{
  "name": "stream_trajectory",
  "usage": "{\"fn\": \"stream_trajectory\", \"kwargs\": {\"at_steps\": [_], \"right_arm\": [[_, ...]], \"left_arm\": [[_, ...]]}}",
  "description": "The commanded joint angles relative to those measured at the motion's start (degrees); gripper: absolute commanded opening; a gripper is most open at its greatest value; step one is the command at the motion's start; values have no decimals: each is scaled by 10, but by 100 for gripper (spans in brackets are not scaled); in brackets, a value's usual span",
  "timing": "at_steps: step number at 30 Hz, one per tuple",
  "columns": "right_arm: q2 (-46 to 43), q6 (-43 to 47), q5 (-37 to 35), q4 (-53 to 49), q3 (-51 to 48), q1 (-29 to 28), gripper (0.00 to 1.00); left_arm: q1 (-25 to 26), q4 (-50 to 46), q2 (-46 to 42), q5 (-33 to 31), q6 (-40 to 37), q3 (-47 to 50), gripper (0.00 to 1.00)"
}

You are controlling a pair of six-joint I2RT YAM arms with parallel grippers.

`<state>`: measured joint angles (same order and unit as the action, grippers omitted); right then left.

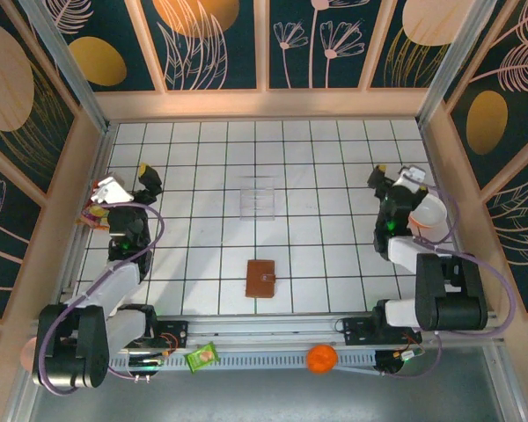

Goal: Take the credit cards out of the card holder

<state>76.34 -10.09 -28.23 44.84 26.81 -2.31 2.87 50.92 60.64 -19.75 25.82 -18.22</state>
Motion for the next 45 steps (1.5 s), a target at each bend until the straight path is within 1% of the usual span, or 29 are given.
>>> {"fn": "stream_trajectory", "kwargs": {"at_steps": [1, 2, 3, 4, 5, 6, 7, 8, 9, 10, 11, 13, 15, 17, 19, 20, 22, 25, 27, 30, 32, 34, 36, 37, 41, 45], "right_arm": [[2, -289, -232, -400, 119, -5, 99], [12, -419, -224, -518, 165, 5, 99], [22, -425, -165, -544, 192, 20, 99], [26, -363, -102, -494, 187, 23, 90], [22, -326, -63, -449, 172, 20, 78], [9, -309, -28, -403, 147, 11, 76], [-10, -289, 25, -342, 117, 5, 73], [-27, -284, 67, -308, 91, 1, 70], [-47, -293, 102, -287, 72, -8, 70], [-61, -293, 141, -283, 65, -21, 70], [-65, -289, 163, -300, 70, -35, 70], [-70, -275, 200, -352, 90, -87, 70], [-83, -261, 220, -361, 82, -142, 70], [-102, -260, 241, -361, 61, -211, 70], [-115, -283, 264, -358, 34, -263, 69], [-118, -298, 270, -356, 23, -280, 68], [-117, -322, 316, -348, 2, -312, 66], [-110, -339, 365, -334, -20, -352, 64], [-102, -348, 379, -335, -25, -375, 61], [-85, -349, 405, -321, -28, -402, 60], [-62, -345, 422, -314, -19, -418, 58], [-32, -347, 446, -300, -9, -431, 53], [-3, -350, 458, -293, 0, -441, 49], [12, -355, 461, -292, 4, -445, 48], [52, -361, 474, -285, 14, -466, 46], [82, -367, 483, -290, 25, -476, 43]], "left_arm": [[-5, -106, -25, -58, 168, -20, 99], [-5, -148, -33, -75, 213, -25, 99], [-5, -206, -43, -101, 276, -32, 99], [-5, -234, -52, -115, 314, -32, 99], [-5, -225, -58, -105, 312, -25, 99], [-5, -196, -65, -76, 291, -13, 99], [-5, -173, -70, -48, 283, -1, 99], [-5, -155, -74, -26, 287, 7, 99], [-5, -112, -76, 11, 285, 22, 99], [-5, -73, -75, 55, 277, 34, 99], [-5, -61, -73, 90, 276, 36, 99], [-4, -85, -60, 165, 296, 14, 99], [0, -90, -49, 224, 317, 9, 99], [19, -72, -50, 254, 337, 23, 99], [61, -92, -70, 244, 331, 32, 99], [83, -104, -81, 236, 320, 34, 99], [124, -157, -108, 226, 301, 31, 99], [144, -242, -137, 242, 292, 27, 99], [144, -263, -149, 276, 292, 38, 93], [145, -259, -155, 327, 292, 61, 84], [145, -252, -148, 351, 289, 71, 84], [146, -234, -137, 373, 294, 80, 84], [148, -228, -128, 378, 298, 85, 83], [149, -228, -124, 379, 296, 86, 80], [152, -229, -119, 387, 293, 86, 72], [154, -231, -123, 390, 292, 90, 70]]}}
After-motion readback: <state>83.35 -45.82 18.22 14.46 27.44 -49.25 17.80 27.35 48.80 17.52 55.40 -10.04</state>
